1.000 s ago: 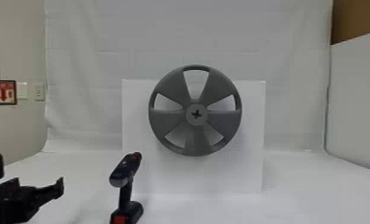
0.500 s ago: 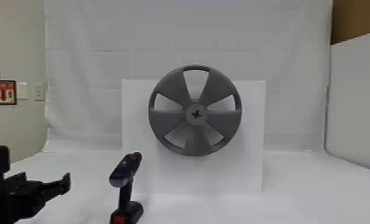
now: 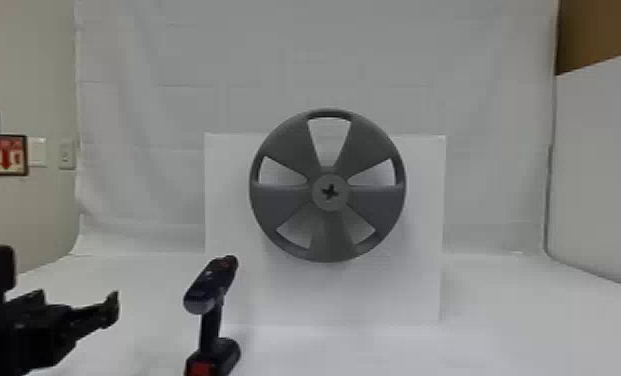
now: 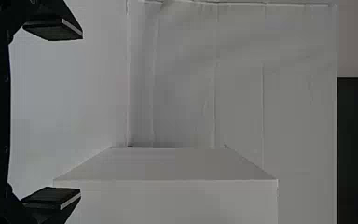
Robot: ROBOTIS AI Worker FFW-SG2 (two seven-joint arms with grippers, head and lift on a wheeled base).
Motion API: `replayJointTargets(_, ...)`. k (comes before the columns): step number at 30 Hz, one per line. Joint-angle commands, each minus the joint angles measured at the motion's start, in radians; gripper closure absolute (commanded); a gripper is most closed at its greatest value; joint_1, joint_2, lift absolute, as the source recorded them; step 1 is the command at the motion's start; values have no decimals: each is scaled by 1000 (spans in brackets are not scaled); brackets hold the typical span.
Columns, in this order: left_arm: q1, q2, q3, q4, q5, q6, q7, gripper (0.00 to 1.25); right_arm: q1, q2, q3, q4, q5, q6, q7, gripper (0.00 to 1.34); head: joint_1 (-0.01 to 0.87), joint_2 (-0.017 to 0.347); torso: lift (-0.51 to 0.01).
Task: Grasp the drill and bring into the middle of wheel
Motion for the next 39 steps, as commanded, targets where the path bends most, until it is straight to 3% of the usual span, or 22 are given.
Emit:
replayJointTargets(1,0,0,-1,-2,5,0,-1,101,0,-2,1,0,-4,0,0,79,54,31,-403)
replayJointTargets(22,5,0,6,-18,10,15,-15,99,-9,-7,8,0,-4,2,0,79,54,31,-403)
replayJointTargets(30,0,12,3,-29,6,32,-15,99,-5,-8,11,0,1,5,0,79,54,31,-403)
replayJointTargets(36,-3,12,-11,-31,-6,32,-15,99,0,-34,14,0,-13,15,-1,79,54,31,-403)
replayJointTargets(39,0,12,-14,-31,-10,37,-15,99,3,-27,11,0,-13,15,0,79,54,31,-403)
